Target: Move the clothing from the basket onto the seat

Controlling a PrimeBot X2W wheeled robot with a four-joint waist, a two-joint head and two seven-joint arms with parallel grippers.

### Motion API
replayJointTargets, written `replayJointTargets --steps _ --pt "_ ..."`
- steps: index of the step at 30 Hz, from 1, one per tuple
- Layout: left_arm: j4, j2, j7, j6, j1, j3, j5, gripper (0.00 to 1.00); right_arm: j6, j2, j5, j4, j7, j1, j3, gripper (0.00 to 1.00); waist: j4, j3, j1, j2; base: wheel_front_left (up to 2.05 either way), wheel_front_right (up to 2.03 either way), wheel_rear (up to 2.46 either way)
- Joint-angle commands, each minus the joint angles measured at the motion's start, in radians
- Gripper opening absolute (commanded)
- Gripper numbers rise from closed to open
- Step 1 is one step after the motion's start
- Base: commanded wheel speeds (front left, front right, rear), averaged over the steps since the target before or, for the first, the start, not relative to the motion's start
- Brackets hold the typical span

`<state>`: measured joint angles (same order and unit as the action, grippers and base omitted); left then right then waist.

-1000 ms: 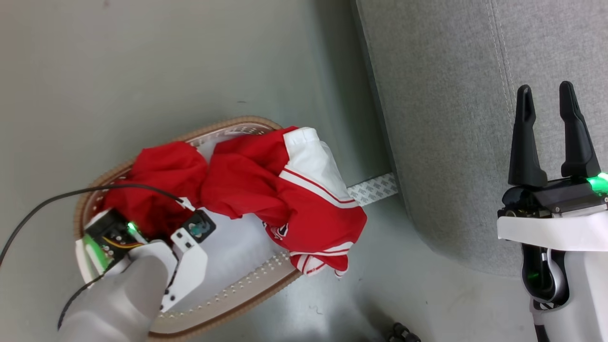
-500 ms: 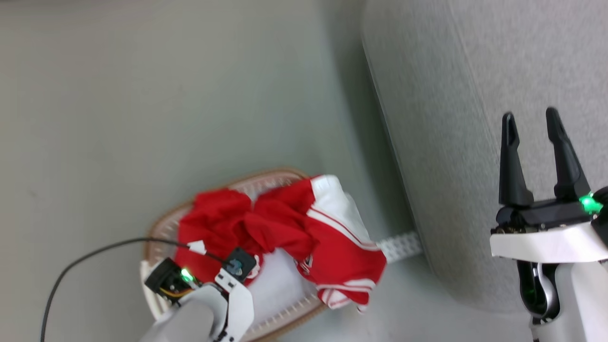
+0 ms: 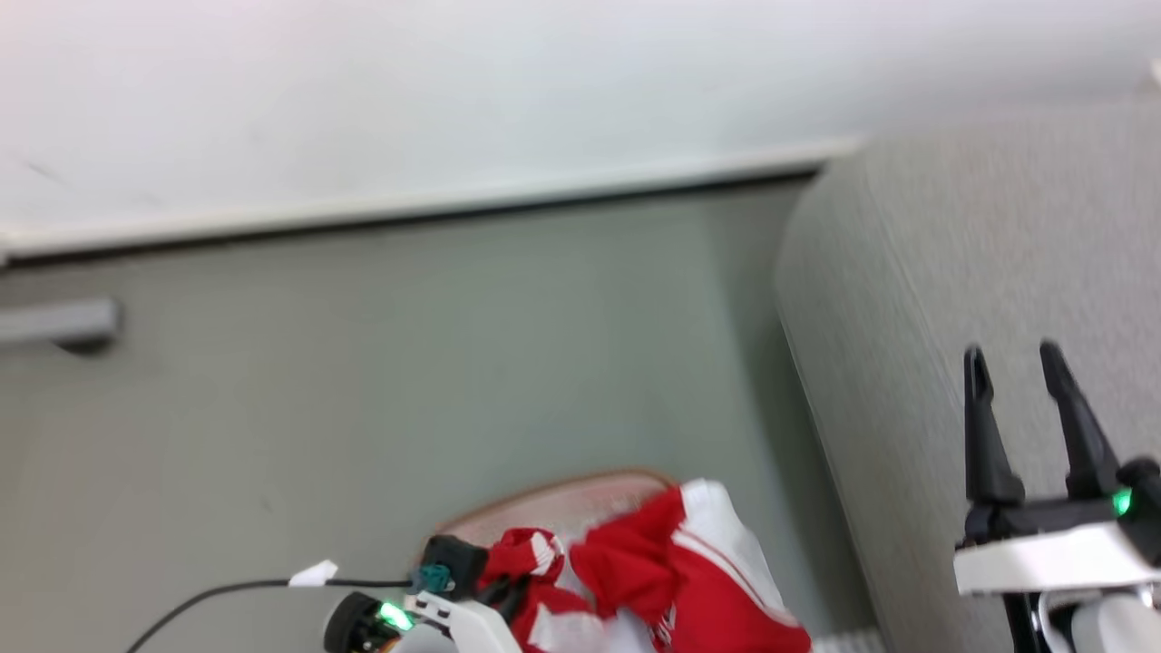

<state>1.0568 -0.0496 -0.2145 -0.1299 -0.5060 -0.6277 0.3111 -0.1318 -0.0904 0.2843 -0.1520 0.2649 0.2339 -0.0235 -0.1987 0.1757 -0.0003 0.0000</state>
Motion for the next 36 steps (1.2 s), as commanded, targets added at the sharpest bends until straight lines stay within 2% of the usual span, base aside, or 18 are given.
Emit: replayJointTargets --steps 1,10,18,28,36 --pt "-0.01 -0.002 -0.01 0.0 0.016 -0.004 0.02 0.0 0.002 -0.006 0.005 -0.004 -0.001 -0.021 0.003 1.0 0.078 -0.116 0.0003 0.0 0.0 0.0 0.0" --pt "-0.241 -0.016 -0.043 0.001 0.011 -0.007 0.175 0.0 0.002 -0.013 0.026 -0.016 -0.001 -0.104 -0.014 1.0 0.133 -0.21 0.0003 0.0 0.0 0.0 0.0" --pt "-0.506 -0.07 -0.037 0.001 -0.03 0.012 0.217 0.0 0.002 -0.017 0.037 -0.023 -0.001 -0.124 -0.049 1.0 0.153 -0.235 0.0003 0.0 0.0 0.0 0.0" --pt "-0.79 -0.127 0.067 0.072 -0.055 0.061 0.243 0.0 0.002 -0.024 0.048 -0.027 -0.001 -0.11 -0.101 1.0 0.131 -0.237 0.0003 0.0 0.0 0.0 0.0" --pt "-0.881 -0.146 0.111 0.113 -0.017 0.064 0.248 0.0 0.002 -0.053 0.087 -0.021 -0.001 -0.096 -0.19 1.0 0.121 -0.227 0.0003 0.0 0.0 0.0 0.0"
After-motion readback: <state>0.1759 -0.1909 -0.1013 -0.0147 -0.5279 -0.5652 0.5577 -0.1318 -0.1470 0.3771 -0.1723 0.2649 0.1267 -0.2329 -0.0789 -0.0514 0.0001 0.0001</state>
